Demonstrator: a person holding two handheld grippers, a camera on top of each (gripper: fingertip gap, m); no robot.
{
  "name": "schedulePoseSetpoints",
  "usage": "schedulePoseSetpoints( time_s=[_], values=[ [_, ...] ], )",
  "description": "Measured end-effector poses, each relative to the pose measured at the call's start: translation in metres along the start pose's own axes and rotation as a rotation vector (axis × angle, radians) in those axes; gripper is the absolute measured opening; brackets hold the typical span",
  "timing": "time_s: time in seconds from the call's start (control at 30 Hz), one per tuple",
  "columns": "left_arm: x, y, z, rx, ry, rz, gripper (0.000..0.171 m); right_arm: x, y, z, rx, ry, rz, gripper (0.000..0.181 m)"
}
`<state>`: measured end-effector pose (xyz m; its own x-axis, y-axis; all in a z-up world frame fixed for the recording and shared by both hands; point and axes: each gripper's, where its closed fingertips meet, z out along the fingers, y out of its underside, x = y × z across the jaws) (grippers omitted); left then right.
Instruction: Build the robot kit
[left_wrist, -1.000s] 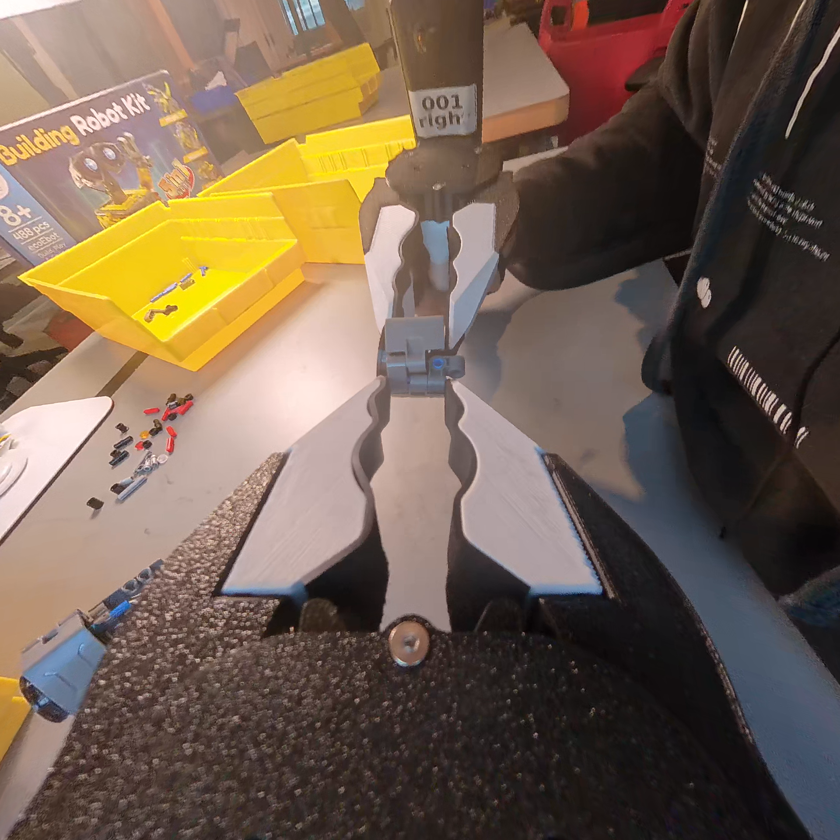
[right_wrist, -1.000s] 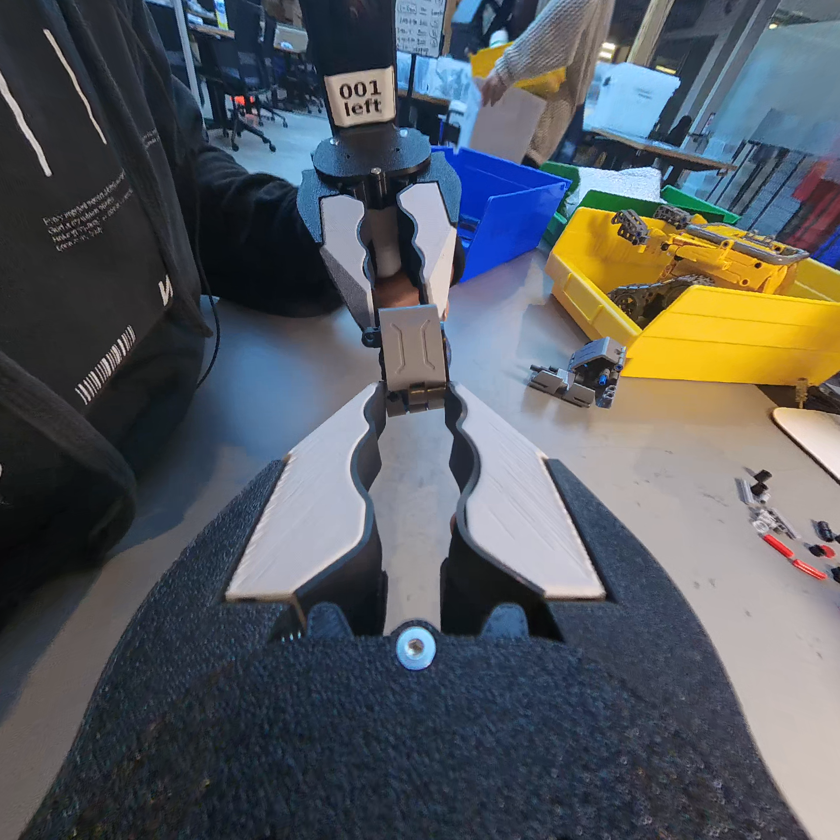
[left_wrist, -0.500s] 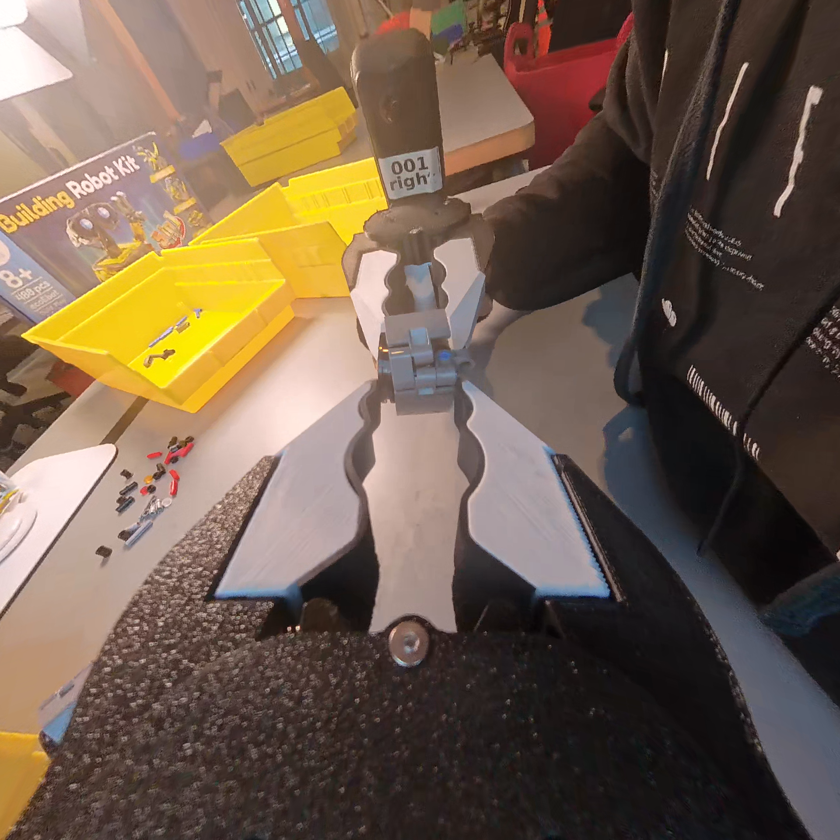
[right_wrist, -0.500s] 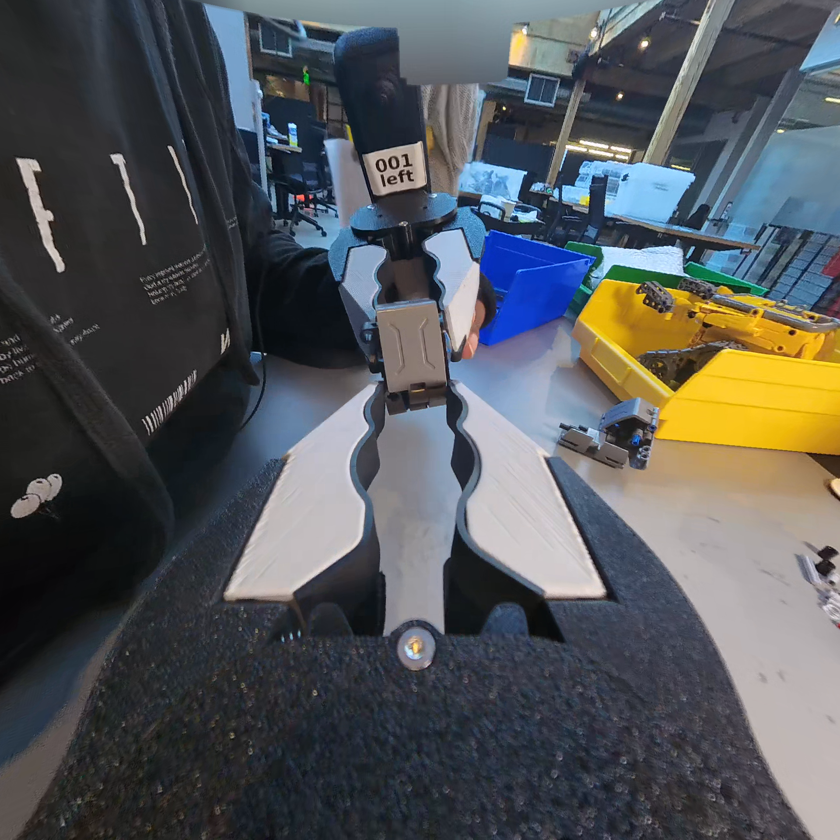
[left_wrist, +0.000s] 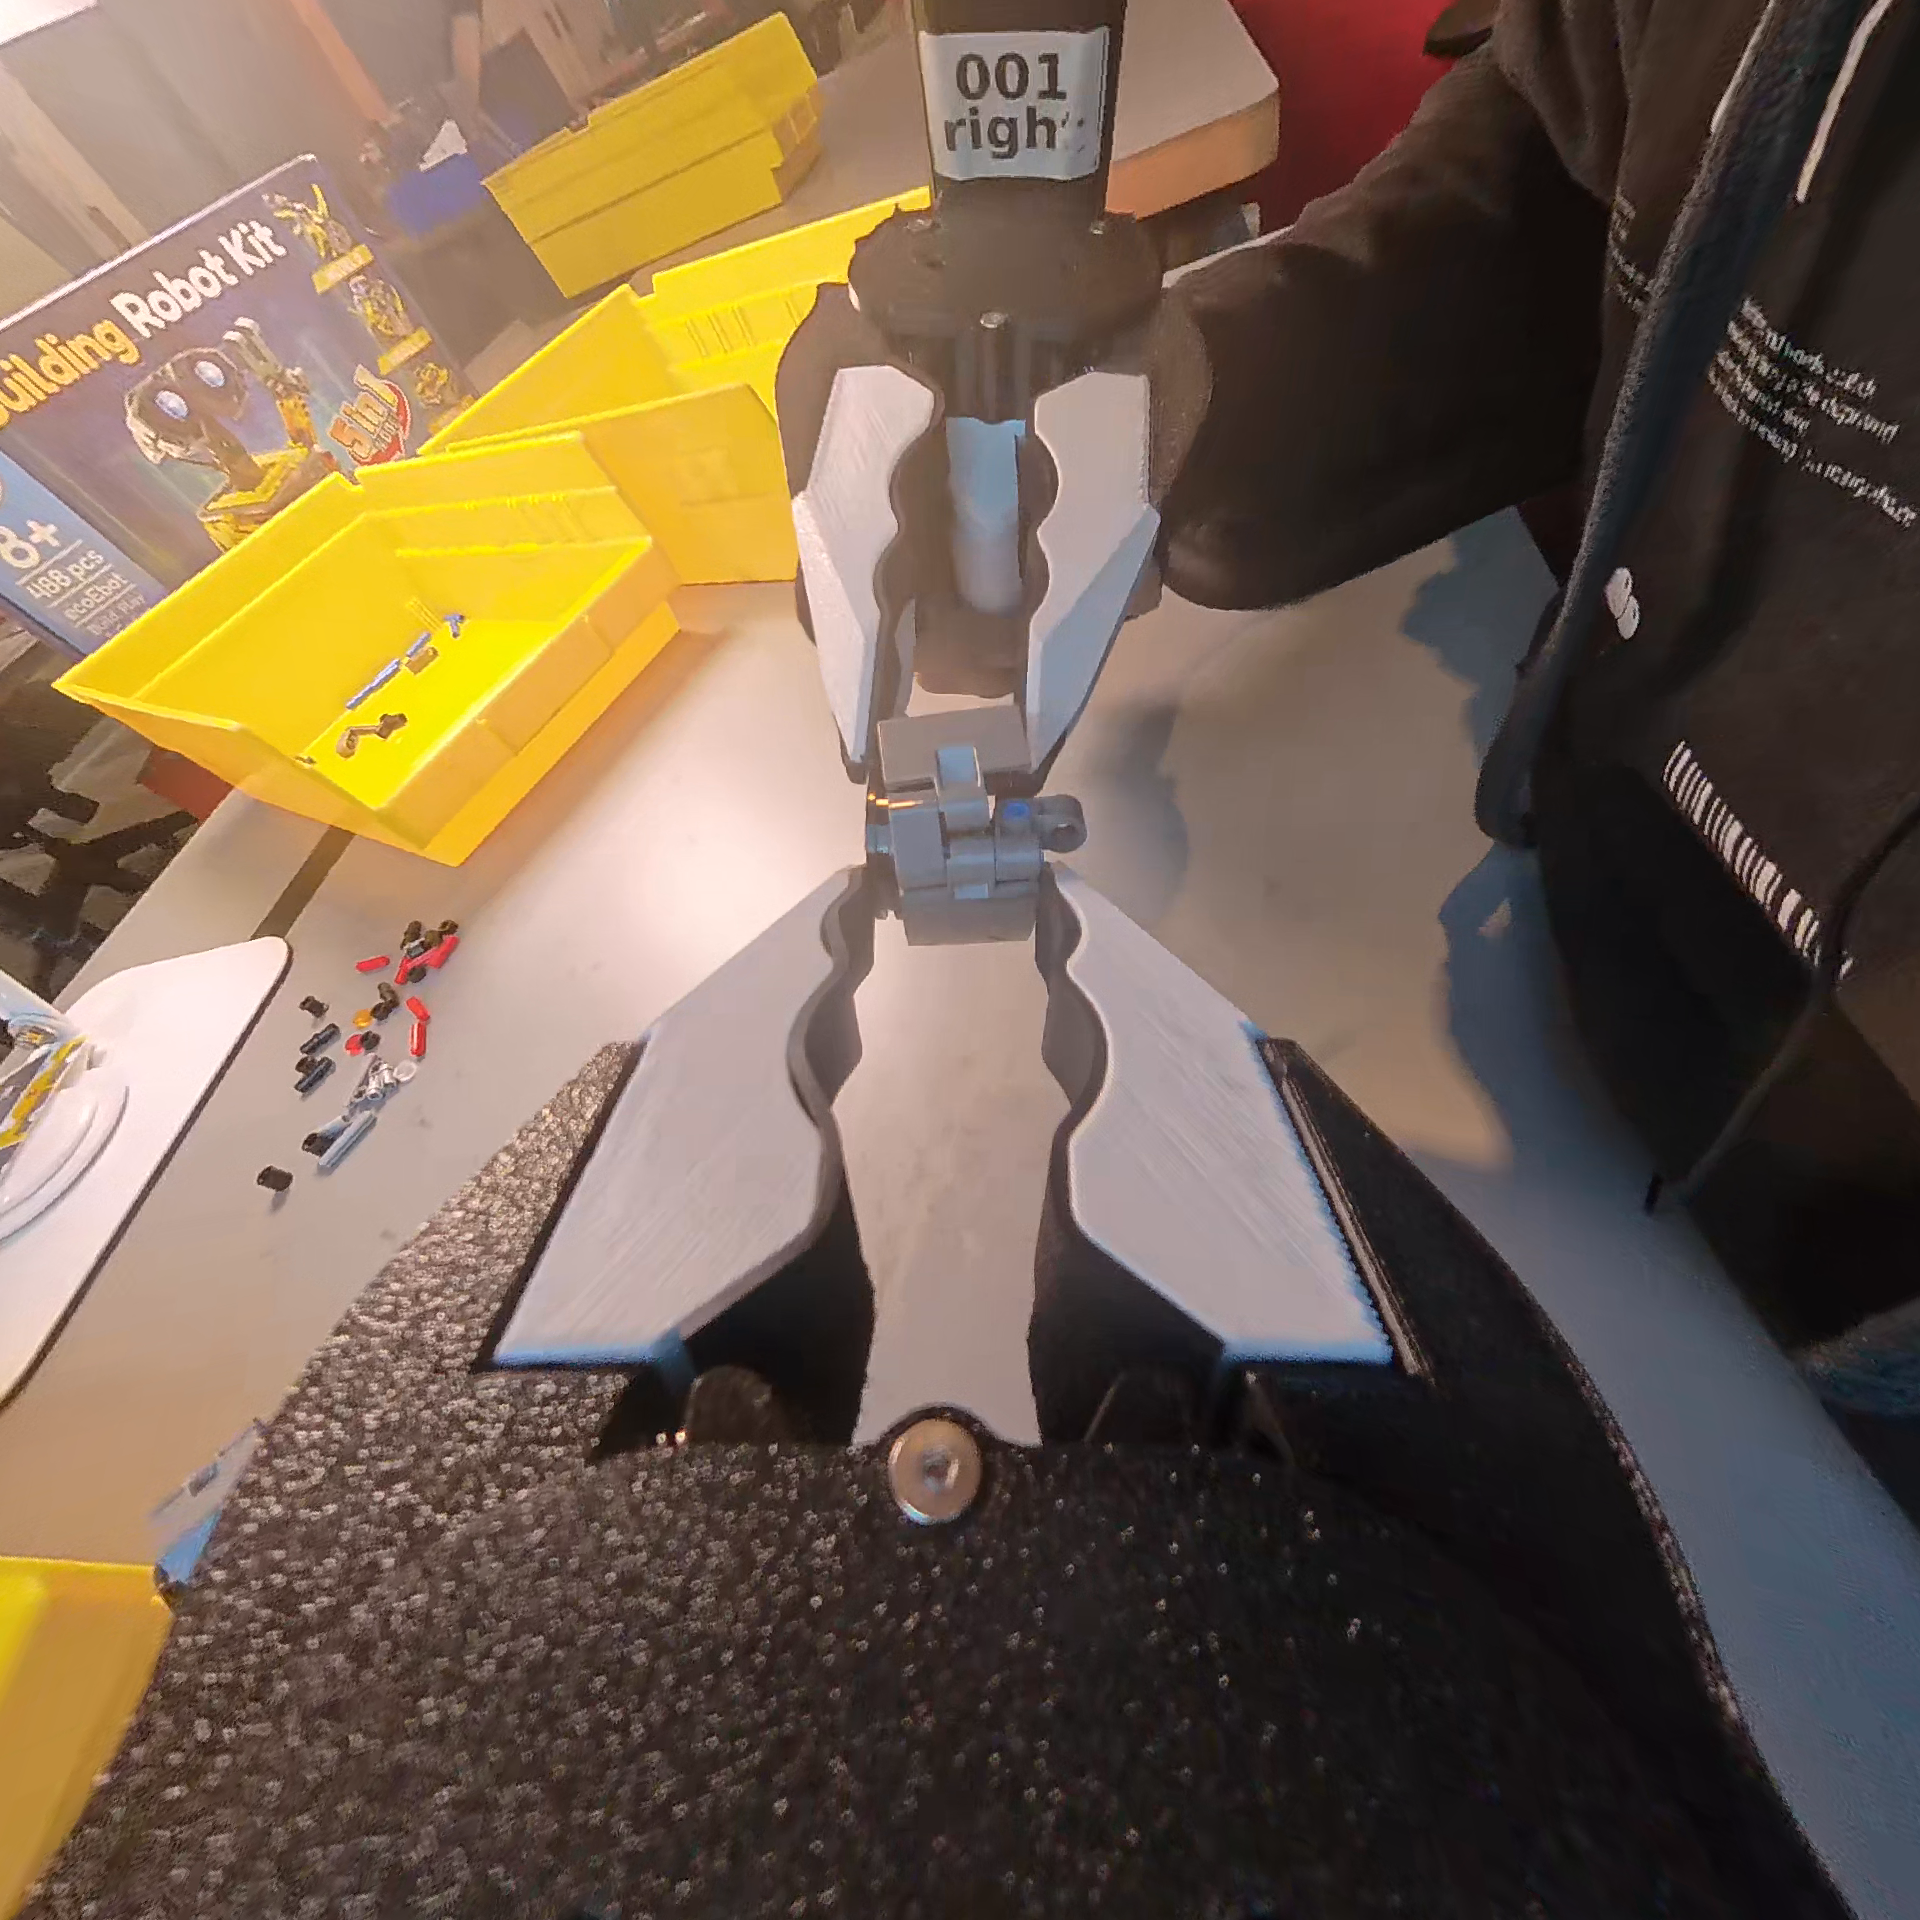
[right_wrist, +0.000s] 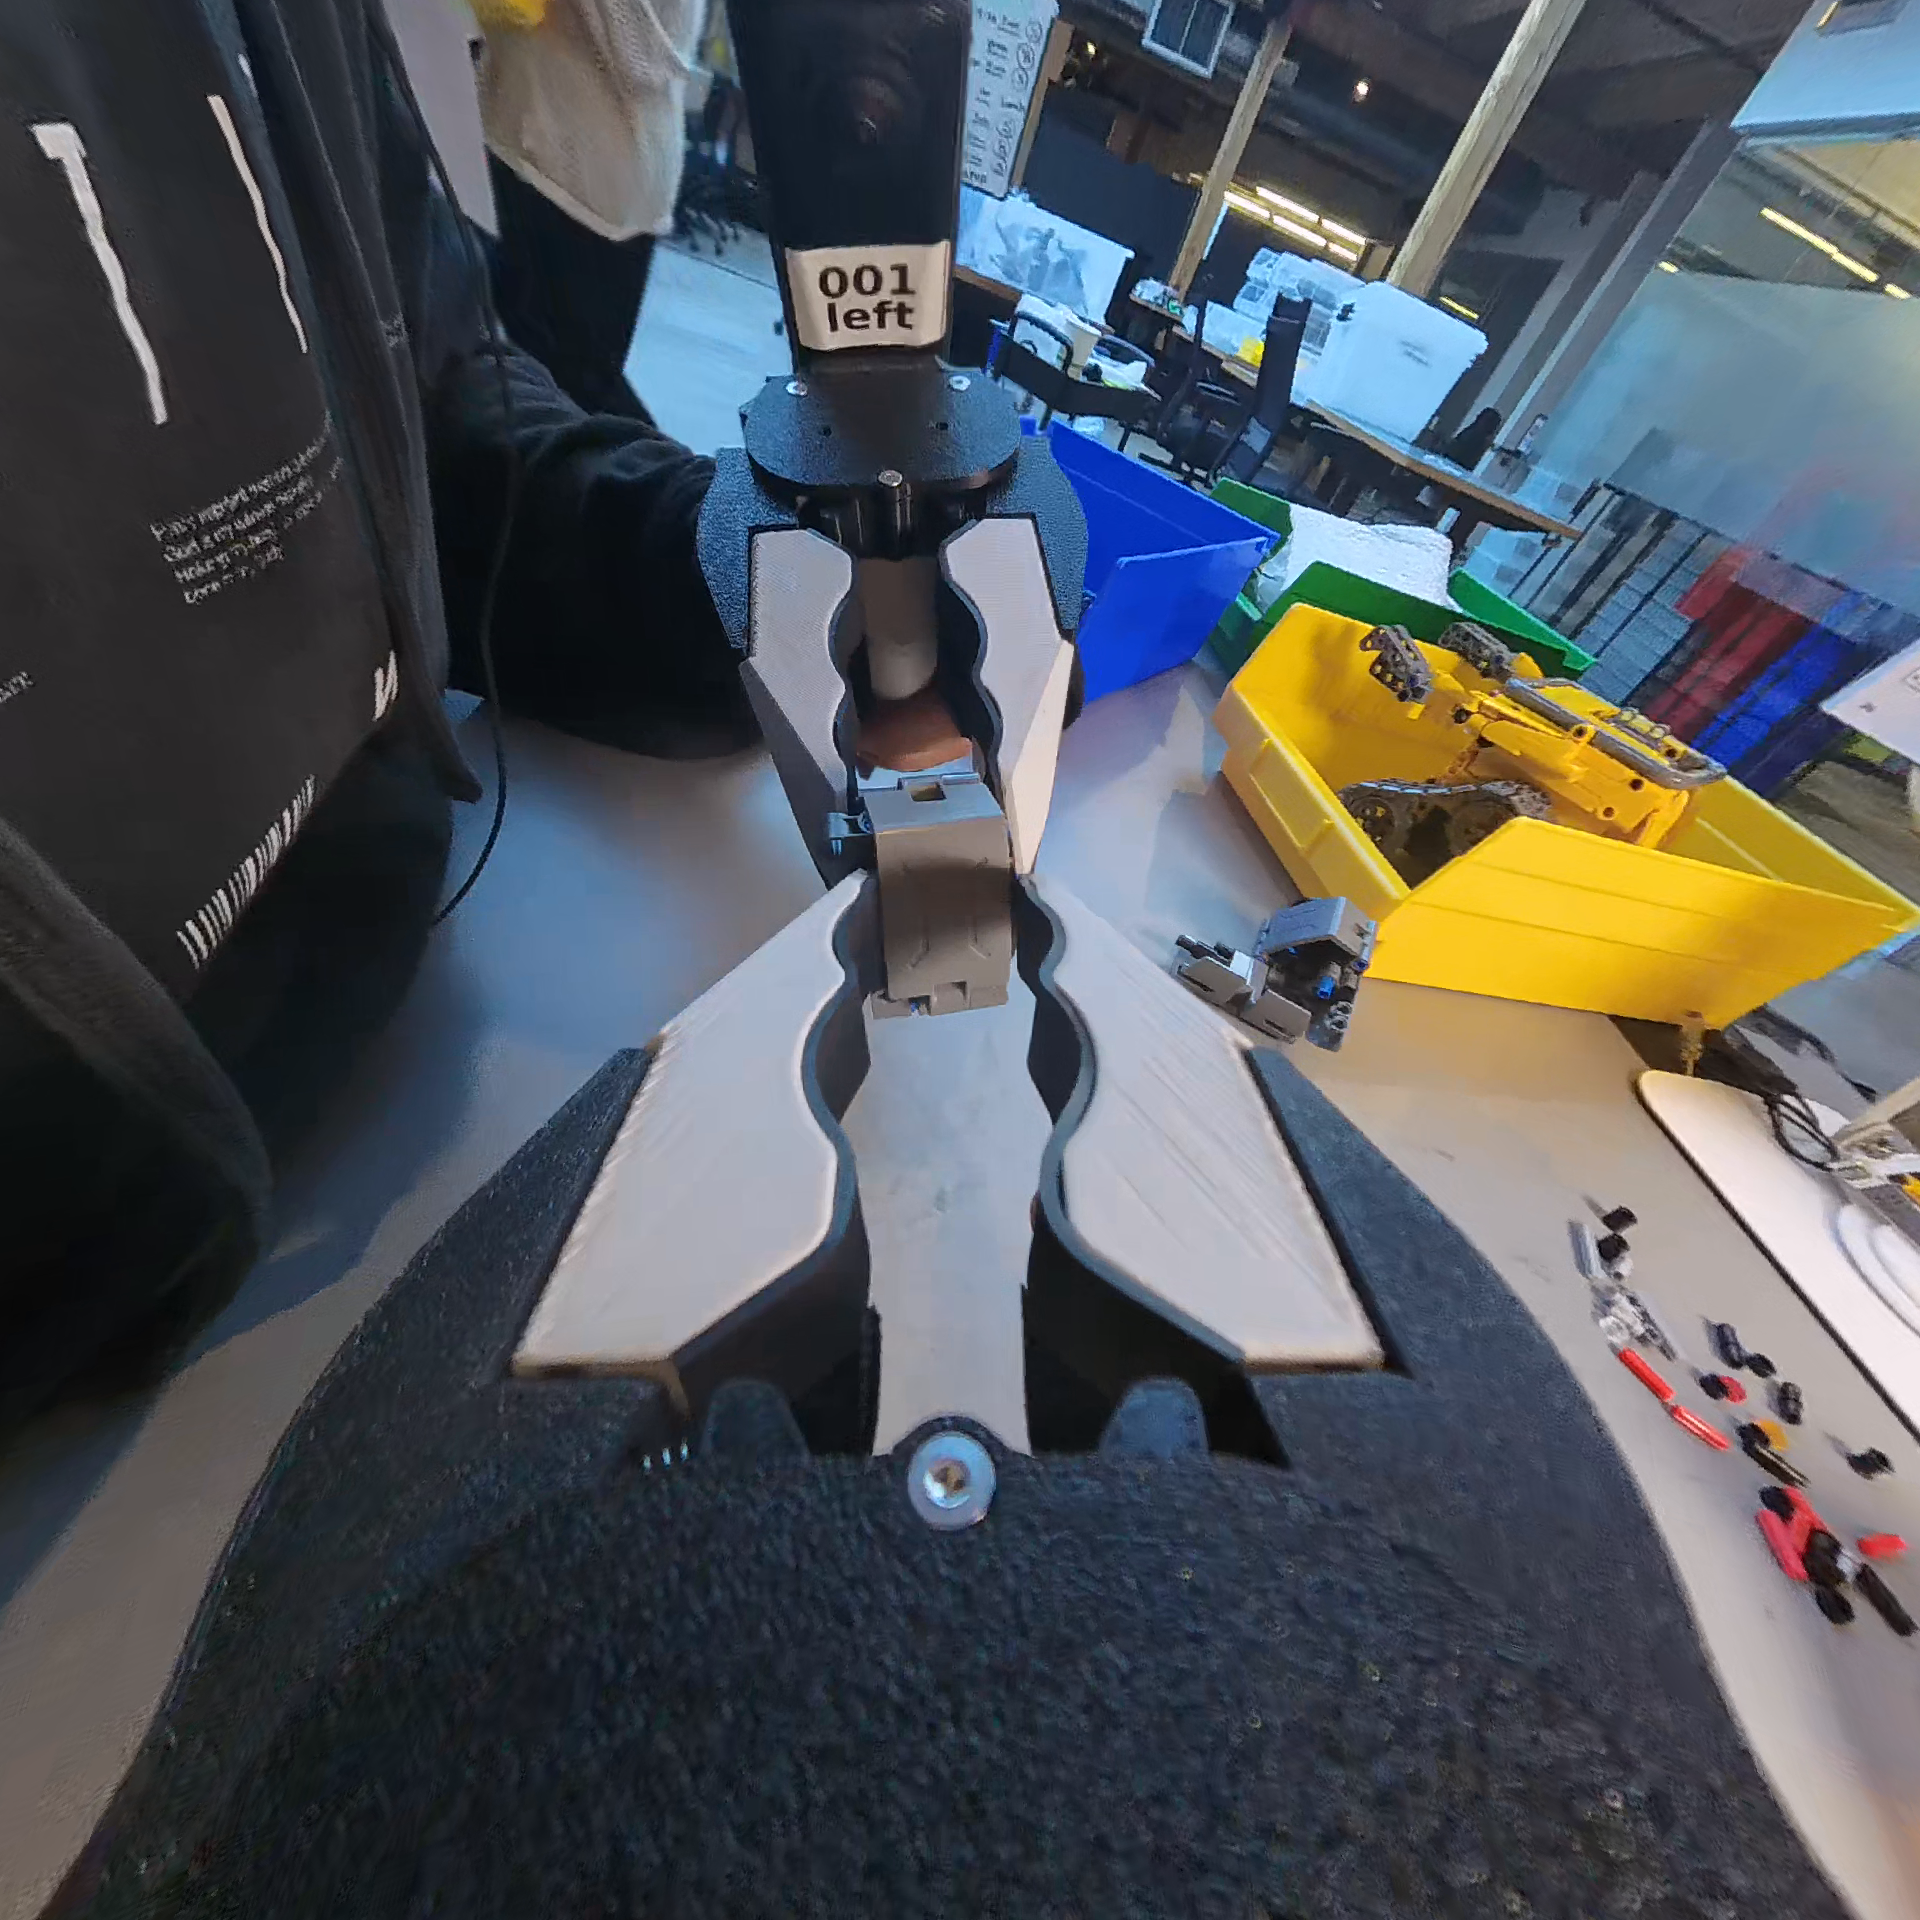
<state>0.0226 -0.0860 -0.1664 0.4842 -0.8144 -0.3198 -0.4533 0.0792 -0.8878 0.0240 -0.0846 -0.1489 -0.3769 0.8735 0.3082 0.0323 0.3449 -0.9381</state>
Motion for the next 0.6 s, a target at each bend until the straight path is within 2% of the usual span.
schedulePoseSetpoints(
  time_s=[0.2,0.3,0.5,0.6],
  values=[
    [-0.011,0.001,0.0,0.008,-0.034,-0.101,0.03,0.012,-0.001,0.0,-0.006,0.111,-0.048,0.02],
    [-0.016,0.0,-0.001,0.018,-0.049,-0.159,0.03,0.019,-0.004,-0.001,0.003,0.193,-0.104,0.01],
    [-0.012,0.007,0.001,-0.05,-0.048,-0.058,0.03,0.011,0.002,-0.003,0.027,0.071,0.026,0.013],
    [-0.008,0.011,0.004,-0.082,-0.036,-0.007,0.031,0.007,0.006,-0.003,0.011,0.041,0.005,0.021]
  ],
)
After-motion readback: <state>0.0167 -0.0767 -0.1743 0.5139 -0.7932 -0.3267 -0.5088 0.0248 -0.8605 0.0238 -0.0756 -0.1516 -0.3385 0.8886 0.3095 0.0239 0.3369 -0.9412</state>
